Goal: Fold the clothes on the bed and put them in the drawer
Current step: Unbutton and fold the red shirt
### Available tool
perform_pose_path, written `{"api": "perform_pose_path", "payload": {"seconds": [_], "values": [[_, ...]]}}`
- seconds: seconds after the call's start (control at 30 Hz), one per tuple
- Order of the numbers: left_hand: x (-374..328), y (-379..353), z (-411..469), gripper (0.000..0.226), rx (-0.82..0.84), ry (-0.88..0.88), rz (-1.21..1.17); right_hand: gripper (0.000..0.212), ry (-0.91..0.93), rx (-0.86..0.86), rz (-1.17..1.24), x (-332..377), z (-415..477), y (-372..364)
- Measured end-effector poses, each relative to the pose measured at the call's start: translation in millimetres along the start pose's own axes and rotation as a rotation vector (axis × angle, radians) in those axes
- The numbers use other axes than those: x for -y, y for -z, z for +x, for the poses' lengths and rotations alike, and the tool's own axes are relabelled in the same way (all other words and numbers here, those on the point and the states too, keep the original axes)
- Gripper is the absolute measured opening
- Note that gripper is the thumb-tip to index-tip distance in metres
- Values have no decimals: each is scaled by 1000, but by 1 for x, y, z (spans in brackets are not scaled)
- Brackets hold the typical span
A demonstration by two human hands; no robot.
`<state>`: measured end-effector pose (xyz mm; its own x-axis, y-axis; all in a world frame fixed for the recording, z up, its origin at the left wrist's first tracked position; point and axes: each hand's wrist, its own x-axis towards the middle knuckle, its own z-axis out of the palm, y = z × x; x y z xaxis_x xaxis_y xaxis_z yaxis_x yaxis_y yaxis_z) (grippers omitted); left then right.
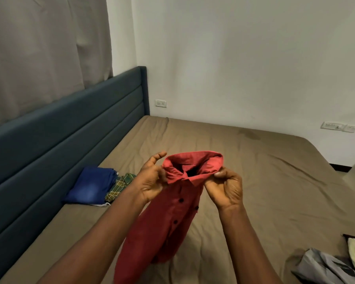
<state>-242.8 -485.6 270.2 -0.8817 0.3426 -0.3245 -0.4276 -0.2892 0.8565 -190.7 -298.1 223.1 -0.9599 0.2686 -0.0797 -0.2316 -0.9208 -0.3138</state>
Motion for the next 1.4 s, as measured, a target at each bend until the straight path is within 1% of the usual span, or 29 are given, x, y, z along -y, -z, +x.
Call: {"api": "perform_pose_path", "payload": {"seconds": [0.07, 0.1, 0.13, 0.17, 0.23, 0.27, 0.3, 0.33, 0.37, 0.4, 0.47, 0.53, 0.6, 0.67, 0.7, 0.77, 0.8, 0.83, 0.87, 0.97, 1.03, 1.1, 1.13, 1.17, 1.2, 1.23, 1.27, 1.33, 1.4], "values": [[-5, -7, 4, 90, 40, -42, -336, 48, -6, 88, -27, -2, 0, -9], [-6, -11, 6, 92, 39, -94, -446, 54, 0, 63, -171, -6, 2, -13], [-7, -16, 7, 92, 26, -143, -503, 59, 35, -1, -413, -10, 2, -18], [-9, -21, 6, 91, 16, -198, -508, 57, 86, -121, -748, -15, 4, -18], [-10, -31, 0, 86, 3, -288, -421, 37, 291, -437, -1305, -17, 1, -16], [-11, -35, -3, 84, 6, -320, -346, 23, 371, -452, -1335, -13, -2, -17], [-12, -36, -7, 82, 18, -351, -256, 8, 394, -394, -1250, -10, -7, -23], [-13, -38, -11, 79, 29, -387, -171, 12, 333, -263, -1151, -5, -10, -33], [-14, -40, -14, 76, 44, -400, -75, 28, 238, -133, -1088, -1, -16, -45], [-15, -43, -17, 73, 73, -400, 17, 38, 156, -3, -1114, 3, -19, -58], [-17, -49, -20, 77, 177, -387, 127, 33, 76, 187, -1227, 8, -19, -81], [-27, -54, -21, 87, 277, -376, 162, 27, 75, 194, -1226, 10, -9, -93], [-48, -54, -20, 91, 387, -378, 252, 33, 29, 169, -1074, 13, 0, -99], [-78, -46, -24, 77, 449, -427, 455, 36, 19, 140, -963, 17, 7, -105], [-90, -41, -26, 68, 402, -506, 570, 38, 27, 108, -919, 20, 8, -108], [-110, -24, -23, 56, 126, -740, 699, 42, 31, 31, -801, 27, 16, -120], [-113, -13, -16, 57, 14, -798, 698, 41, 11, 3, -736, 31, 19, -127], [-114, -1, -9, 61, -17, -793, 715, 39, -6, -21, -696, 35, 21, -137], [-111, 8, -3, 68, 33, -719, 769, 36, -24, -31, -679, 37, 21, -147], [-95, 29, 20, 78, 285, -392, 841, 25, 6, -15, -745, 40, 22, -186], [-93, 30, 26, 60, 348, -275, 773, 20, 65, 45, -779, 39, 21, -212], [-105, 20, 29, 36, 319, -300, 630, 15, 207, 70, -822, 43, 23, -235], [-112, 11, 28, 26, 278, -337, 556, 23, 295, 32, -872, 42, 20, -242], [-124, 2, 27, 20, 231, -387, 480, 46, 346, -38, -933, 40, 17, -246], [-135, -7, 22, 25, 184, -439, 434, 71, 388, -117, -969, 35, 15, -243], [-149, -18, 18, 33, 161, -484, 391, 87, 375, -160, -959, 29, 14, -235], [-159, -26, 15, 37, 134, -533, 377, 98, 287, -161, -916, 21, 14, -220], [-178, -37, 11, 25, 44, -659, 428, 110, 153, -124, -902, -5, 9, -203], [-195, -41, 9, 10, -87, -789, 533, 112, 222, -101, -962, -26, -4, -193]]}}
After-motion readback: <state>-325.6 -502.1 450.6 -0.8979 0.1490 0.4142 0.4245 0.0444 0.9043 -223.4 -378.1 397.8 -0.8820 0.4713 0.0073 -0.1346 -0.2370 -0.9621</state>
